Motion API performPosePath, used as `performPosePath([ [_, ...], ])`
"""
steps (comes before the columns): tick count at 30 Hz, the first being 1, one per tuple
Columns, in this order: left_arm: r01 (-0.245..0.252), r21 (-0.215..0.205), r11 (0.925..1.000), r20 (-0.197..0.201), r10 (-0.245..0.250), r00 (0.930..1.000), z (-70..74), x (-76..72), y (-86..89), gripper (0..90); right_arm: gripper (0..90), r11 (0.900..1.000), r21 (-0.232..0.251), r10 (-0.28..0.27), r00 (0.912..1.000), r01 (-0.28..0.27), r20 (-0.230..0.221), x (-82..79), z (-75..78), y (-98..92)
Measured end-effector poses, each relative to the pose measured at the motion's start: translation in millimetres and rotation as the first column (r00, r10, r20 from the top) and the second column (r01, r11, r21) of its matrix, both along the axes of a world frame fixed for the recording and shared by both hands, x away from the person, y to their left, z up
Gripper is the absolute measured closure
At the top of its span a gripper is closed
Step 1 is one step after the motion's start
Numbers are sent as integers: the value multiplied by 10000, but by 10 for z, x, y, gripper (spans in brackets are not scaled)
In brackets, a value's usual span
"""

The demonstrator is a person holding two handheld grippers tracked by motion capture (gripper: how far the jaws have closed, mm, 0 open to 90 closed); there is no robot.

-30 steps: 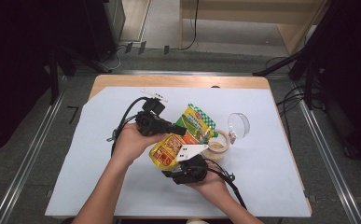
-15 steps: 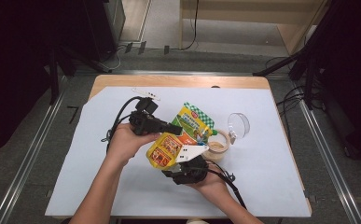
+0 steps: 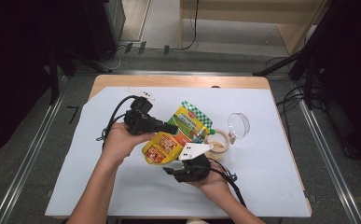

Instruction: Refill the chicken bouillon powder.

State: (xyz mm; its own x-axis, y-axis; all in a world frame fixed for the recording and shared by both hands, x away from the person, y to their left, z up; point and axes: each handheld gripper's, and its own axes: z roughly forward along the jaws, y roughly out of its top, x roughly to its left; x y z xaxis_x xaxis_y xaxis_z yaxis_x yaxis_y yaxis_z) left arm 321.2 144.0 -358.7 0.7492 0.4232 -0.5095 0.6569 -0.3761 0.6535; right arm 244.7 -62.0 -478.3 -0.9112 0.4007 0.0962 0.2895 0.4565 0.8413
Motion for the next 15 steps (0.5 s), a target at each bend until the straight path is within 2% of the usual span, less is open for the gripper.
performPosePath([
  [5,-318,-220,9993,188,322,9993,7,26,104,894,500,9991,48,-418,9989,419,-193,38,9,-42],
  [7,-476,-319,9984,331,487,9983,-5,52,147,894,500,9992,72,-395,9988,397,-289,41,13,-54],
  [10,-734,-361,9966,340,746,9966,-32,102,194,894,500,9992,199,-329,9985,338,-442,44,18,-67],
  [15,-1092,-426,9931,429,1111,9929,-102,214,257,894,500,9996,156,-246,9988,253,-424,27,23,-64],
])
